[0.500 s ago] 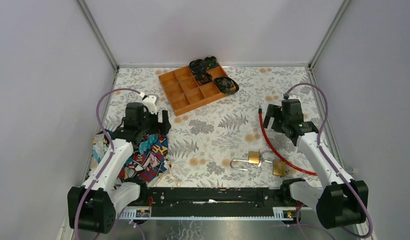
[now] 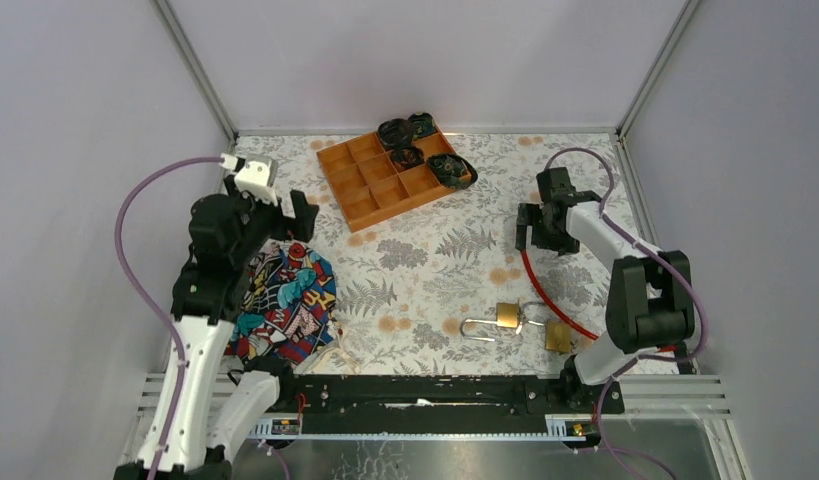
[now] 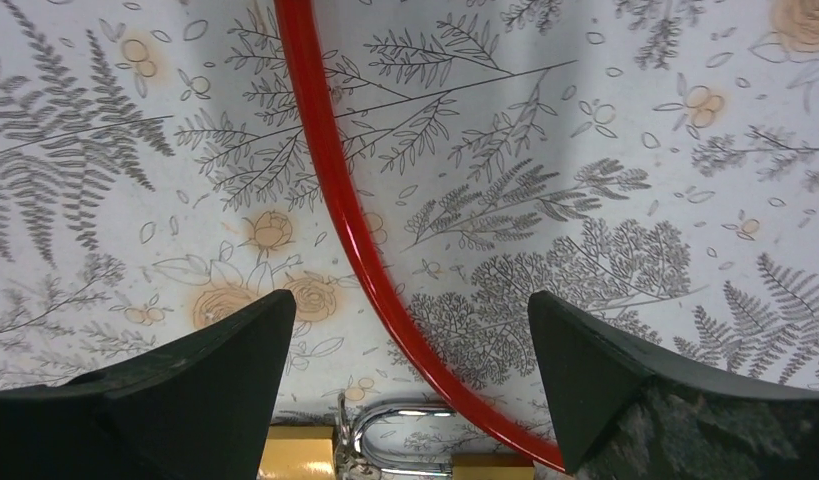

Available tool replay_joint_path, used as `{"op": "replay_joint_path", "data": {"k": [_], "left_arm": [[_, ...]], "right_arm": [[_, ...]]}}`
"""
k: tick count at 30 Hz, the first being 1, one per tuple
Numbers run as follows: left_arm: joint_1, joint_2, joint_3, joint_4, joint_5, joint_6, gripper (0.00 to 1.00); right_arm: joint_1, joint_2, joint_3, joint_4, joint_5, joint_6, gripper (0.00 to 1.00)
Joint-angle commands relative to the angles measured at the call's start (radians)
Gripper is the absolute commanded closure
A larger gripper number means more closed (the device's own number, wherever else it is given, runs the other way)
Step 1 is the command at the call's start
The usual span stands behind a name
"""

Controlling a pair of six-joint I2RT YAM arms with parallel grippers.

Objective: Lock with the key
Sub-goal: Pick up the lock from the center of the board.

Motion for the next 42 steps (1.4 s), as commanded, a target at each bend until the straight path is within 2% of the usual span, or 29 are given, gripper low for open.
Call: {"op": "replay_joint_path", "data": {"k": [1,4,7,12,13,17,18,22,25,28,32,36,38,42], "left_arm": [[0.001,-0.065,-0.083,0.005,0.266,-0.087,0.02],[0.001,-0.105,-0.157,0.069,0.315,-0.182,0.02],[0.000,-0.123,-0.206,0.107,0.322,-0.210,0.02],[-0.001,-0.102,-0.219,0.151,0.303,-0.213,0.04],[-0.001,-0.098,-0.219,0.156,0.302,-0.209,0.04],[-0.001,-0.096,-0.219,0.170,0.306,-0.217,0.05],[-0.001,-0.098,-0.219,0.171,0.311,-0.223,0.05],[-0.001,-0.100,-0.220,0.191,0.334,-0.253,0.08],[-0.001,-0.092,-0.215,0.219,0.342,-0.287,0.13],[-0.009,-0.076,-0.214,0.253,0.355,-0.341,0.21],[-0.055,-0.033,-0.247,0.331,0.353,-0.469,0.27],[-0.155,0.080,-0.252,0.400,0.338,-0.583,0.33],[-0.209,0.133,-0.241,0.452,0.337,-0.590,0.32],[-0.313,0.230,-0.209,0.544,0.312,-0.506,0.23]], "right_arm": [[-0.004,0.128,0.106,-0.101,-0.029,-0.071,0.08],[-0.004,0.186,0.149,-0.126,-0.058,-0.085,0.13],[-0.004,0.236,0.159,-0.123,-0.118,-0.083,0.17],[-0.003,0.360,0.189,-0.128,-0.197,-0.064,0.37],[-0.004,0.381,0.199,-0.128,-0.198,-0.067,0.46],[-0.004,0.414,0.235,-0.132,-0.184,-0.070,0.92],[-0.004,0.414,0.246,-0.134,-0.187,-0.074,1.00],[-0.004,0.387,0.336,-0.163,-0.202,-0.096,1.00],[-0.004,0.322,0.426,-0.177,-0.236,-0.085,1.00],[-0.004,0.216,0.468,-0.120,-0.268,-0.011,1.00],[-0.004,0.037,0.358,0.079,-0.298,0.138,1.00],[-0.002,-0.097,0.200,0.281,-0.376,0.339,1.00],[0.010,-0.145,0.157,0.377,-0.404,0.432,1.00],[0.093,-0.218,0.112,0.467,-0.351,0.535,1.00]]}}
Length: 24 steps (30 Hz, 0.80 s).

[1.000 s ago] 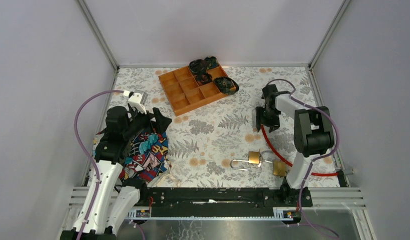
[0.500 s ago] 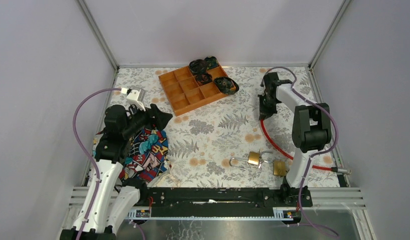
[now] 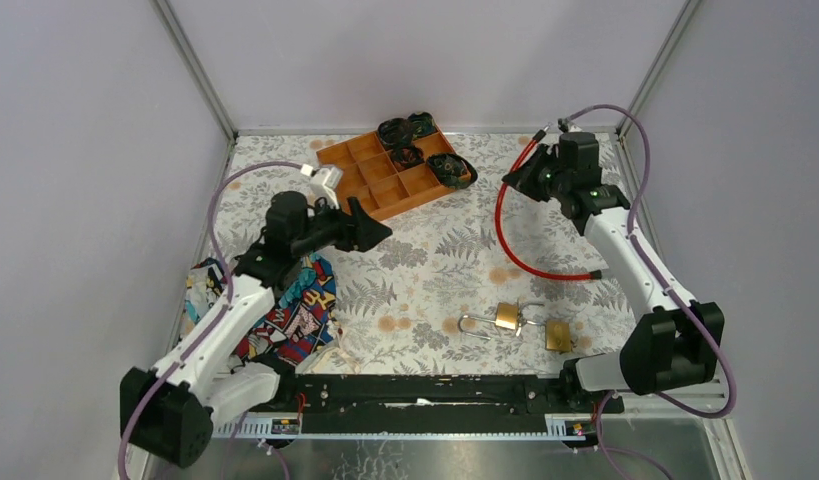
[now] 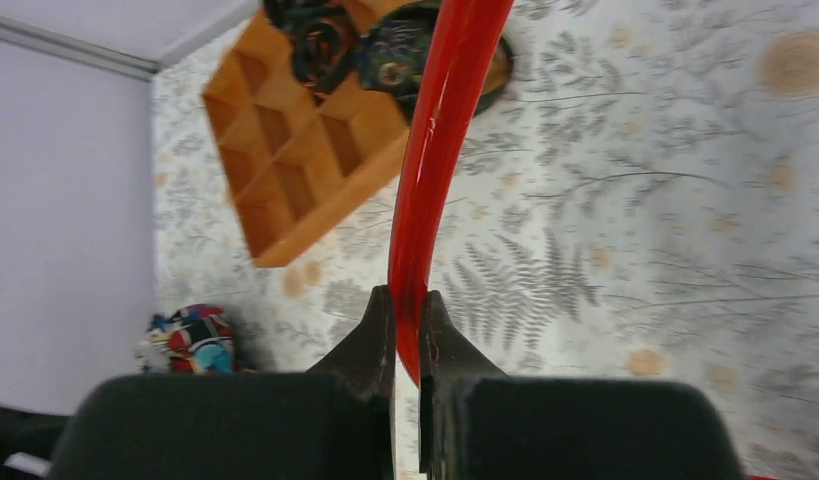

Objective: Lock with the key
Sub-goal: Pick up the lock from the center of the board.

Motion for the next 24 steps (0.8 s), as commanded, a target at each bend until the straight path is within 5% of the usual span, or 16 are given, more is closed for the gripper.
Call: {"op": "replay_joint_path", "data": {"k": [1,9,18,21,24], "left_arm": [[-0.101,0.078,0.035,0.180,-0.020,0.061,0.21],[-0.242,0.183,0.003,0.273,-0.011,0.219,0.02],[-0.252,0.224,-0.019,0.352,-0.022,0.199,0.02],[-0.256,0.228,-0.031,0.362,-0.031,0.206,0.07],[-0.258,0.223,-0.037,0.363,-0.042,0.220,0.27]], "right_arm": [[0.117,-0.070,-0.057,0.217,0.008,0.219,1.00],[0.345,-0.104,-0.129,0.402,0.125,0.396,1.00],[0.491,-0.068,-0.081,0.459,0.160,0.440,1.00],[0.521,-0.050,-0.057,0.469,0.149,0.442,1.00],[0.541,-0.042,-0.039,0.460,0.140,0.431,1.00]]}}
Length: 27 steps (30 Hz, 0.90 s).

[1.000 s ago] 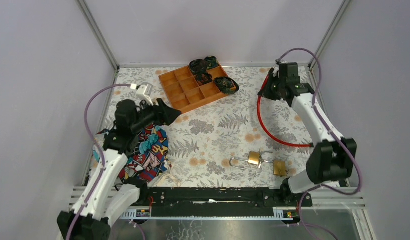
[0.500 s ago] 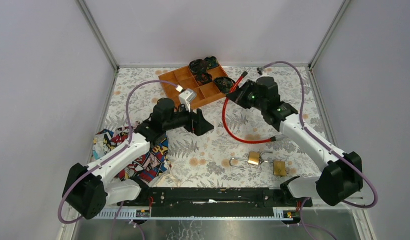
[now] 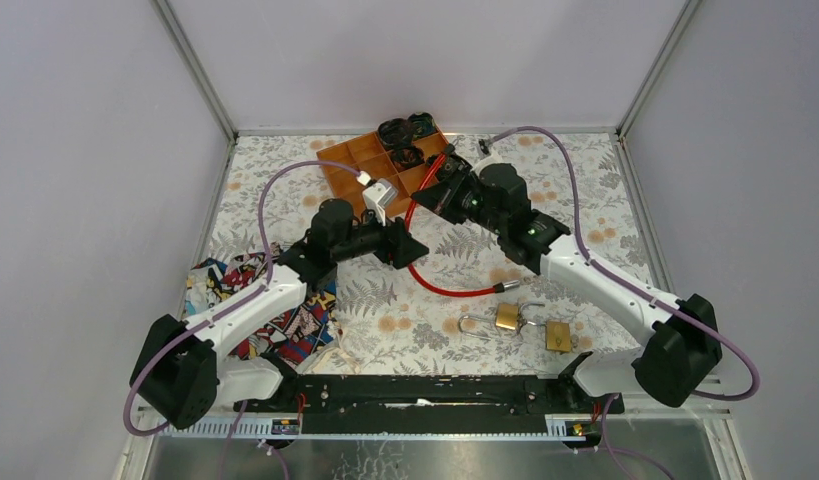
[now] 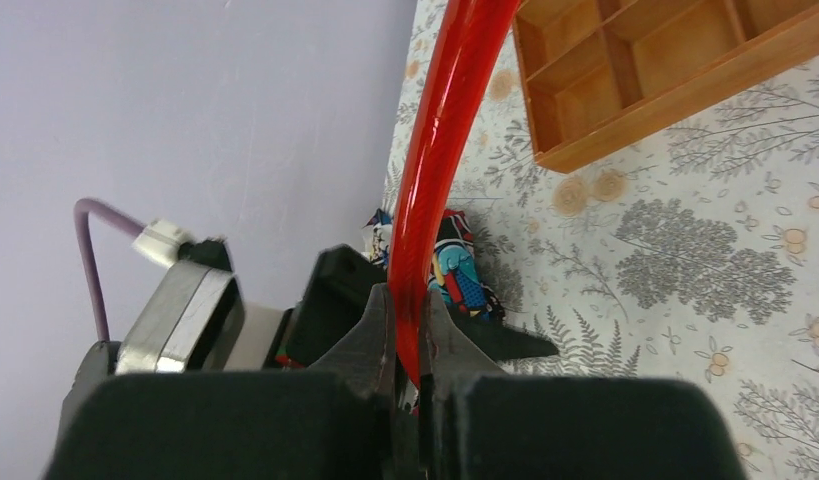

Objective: Lock with the key
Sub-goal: Pick up the lock from the center of the board.

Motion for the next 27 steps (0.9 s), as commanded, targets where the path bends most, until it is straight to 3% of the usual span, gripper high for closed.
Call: {"op": "replay_joint_path", "data": {"k": [1,3,4,5,6,10,15,19,22,27], "left_arm": [[-0.008,-0.006,-0.016,0.086,-0.030,0.049,0.44],[-0.008,-0.022,-0.015,0.075,-0.046,0.058,0.83],[-0.008,-0.034,-0.012,0.066,-0.055,0.068,0.97],[-0.007,-0.047,-0.006,0.053,-0.069,0.085,1.00],[-0.005,-0.059,0.001,0.027,-0.079,0.110,1.00],[0.012,-0.097,0.069,-0.121,-0.064,0.280,1.00],[0.030,-0.103,0.180,-0.413,0.035,0.619,1.00],[0.031,-0.071,0.282,-0.637,0.066,0.863,1.00],[0.029,-0.042,0.362,-0.760,0.066,0.998,1.00],[0.025,-0.007,0.444,-0.831,0.041,1.107,1.00]], "right_arm": [[0.029,0.002,0.070,0.099,0.003,0.023,1.00],[0.027,-0.013,0.051,0.104,0.002,0.017,1.00],[0.024,-0.024,0.042,0.104,-0.002,0.001,1.00],[0.010,-0.035,0.038,0.100,-0.014,-0.025,1.00],[-0.013,-0.047,0.043,0.082,-0.042,-0.053,0.99],[-0.152,-0.110,0.144,-0.160,-0.188,-0.258,0.40],[-0.192,-0.138,0.421,-0.599,-0.354,-0.783,0.08],[-0.192,-0.055,0.691,-0.948,-0.452,-1.051,0.07],[-0.189,0.016,0.815,-1.087,-0.485,-1.188,0.14],[-0.146,0.172,1.021,-1.281,-0.512,-1.324,0.13]]}}
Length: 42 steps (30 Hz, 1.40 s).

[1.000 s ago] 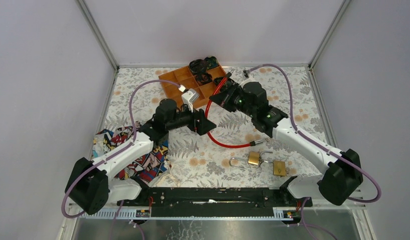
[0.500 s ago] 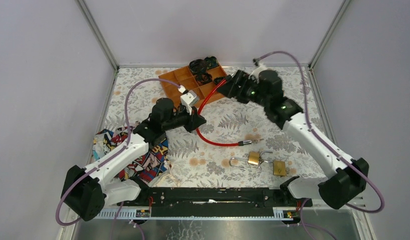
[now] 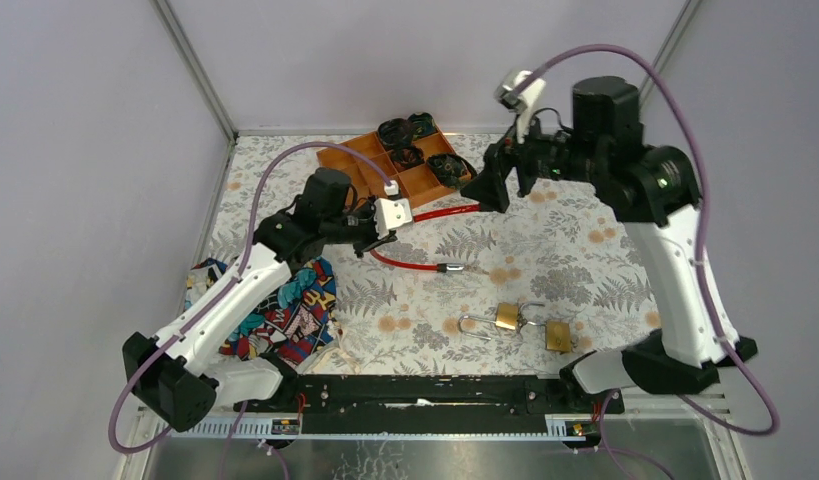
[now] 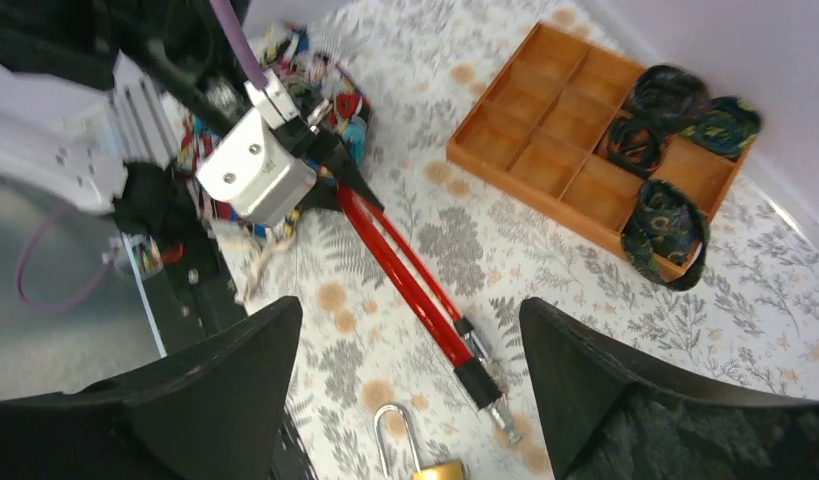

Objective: Lock with the key
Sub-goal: Pick up the lock from the center of the board.

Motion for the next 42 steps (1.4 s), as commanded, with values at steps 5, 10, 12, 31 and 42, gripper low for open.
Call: {"op": "replay_joint_path", "data": {"k": [5,10,12,31,42], "left_arm": [[-0.007,0.037,0.106,-0.136,-0.011,0.221,1.00],[-0.009,0.035,0.112,-0.161,0.012,0.237,1.00],[-0.009,0.033,0.113,-0.166,0.028,0.238,1.00],[0.097,-0.020,0.006,0.134,0.039,-0.264,0.13],[0.191,-0.149,-0.258,0.418,0.003,-0.451,0.02]], "right_arm": [[0.171,0.231,0.068,-0.308,0.058,-0.257,0.14],[0.184,0.263,0.028,-0.272,0.103,-0.231,0.28],[0.184,0.269,-0.002,-0.246,0.107,-0.216,0.29],[0.172,-0.067,-0.407,0.250,0.152,-0.136,1.00],[0.109,-0.277,-0.484,0.508,0.096,0.037,1.00]]}}
